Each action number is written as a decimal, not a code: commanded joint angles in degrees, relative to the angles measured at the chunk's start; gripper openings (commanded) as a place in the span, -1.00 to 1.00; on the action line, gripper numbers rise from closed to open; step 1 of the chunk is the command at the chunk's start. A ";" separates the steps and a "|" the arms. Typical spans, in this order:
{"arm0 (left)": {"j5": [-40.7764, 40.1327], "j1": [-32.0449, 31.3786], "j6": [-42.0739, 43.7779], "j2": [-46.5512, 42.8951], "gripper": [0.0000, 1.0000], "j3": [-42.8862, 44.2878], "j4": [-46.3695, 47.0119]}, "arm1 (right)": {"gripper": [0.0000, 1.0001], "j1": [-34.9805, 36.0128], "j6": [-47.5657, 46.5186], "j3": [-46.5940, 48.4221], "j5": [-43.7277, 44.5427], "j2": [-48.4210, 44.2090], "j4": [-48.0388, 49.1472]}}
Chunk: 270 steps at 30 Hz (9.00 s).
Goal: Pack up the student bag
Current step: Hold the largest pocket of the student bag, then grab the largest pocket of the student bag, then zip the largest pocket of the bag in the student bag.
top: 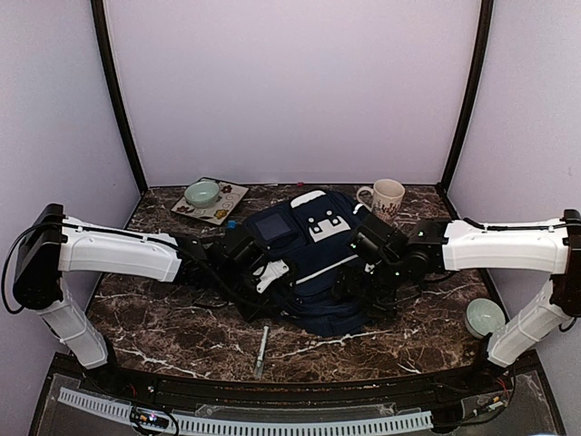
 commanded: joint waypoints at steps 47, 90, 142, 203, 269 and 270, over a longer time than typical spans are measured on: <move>0.80 0.04 0.03 -0.17 -1.00 0.11 -1.55 | 0.99 0.49 -0.64 -2.01 -2.33 0.50 -0.28; 1.90 0.04 -1.89 -2.19 -1.00 -2.27 -0.70 | 0.91 1.45 -3.84 -3.80 -10.40 9.43 12.37; -7.40 2.33 -2.53 -8.54 0.38 -7.17 -2.25 | 0.75 1.55 -7.04 -0.37 -10.61 13.49 14.44; 12.43 5.10 -1.47 0.52 -1.00 -4.03 3.96 | 0.62 1.81 -11.38 5.61 -11.40 18.91 11.78; 20.05 -0.05 -2.55 0.66 -1.00 2.53 -0.22 | 0.56 1.55 -11.84 5.86 -7.43 16.84 11.29; 20.07 -0.05 -2.58 0.70 -1.00 2.52 -0.18 | 0.56 1.55 -11.90 5.88 -7.43 16.91 11.24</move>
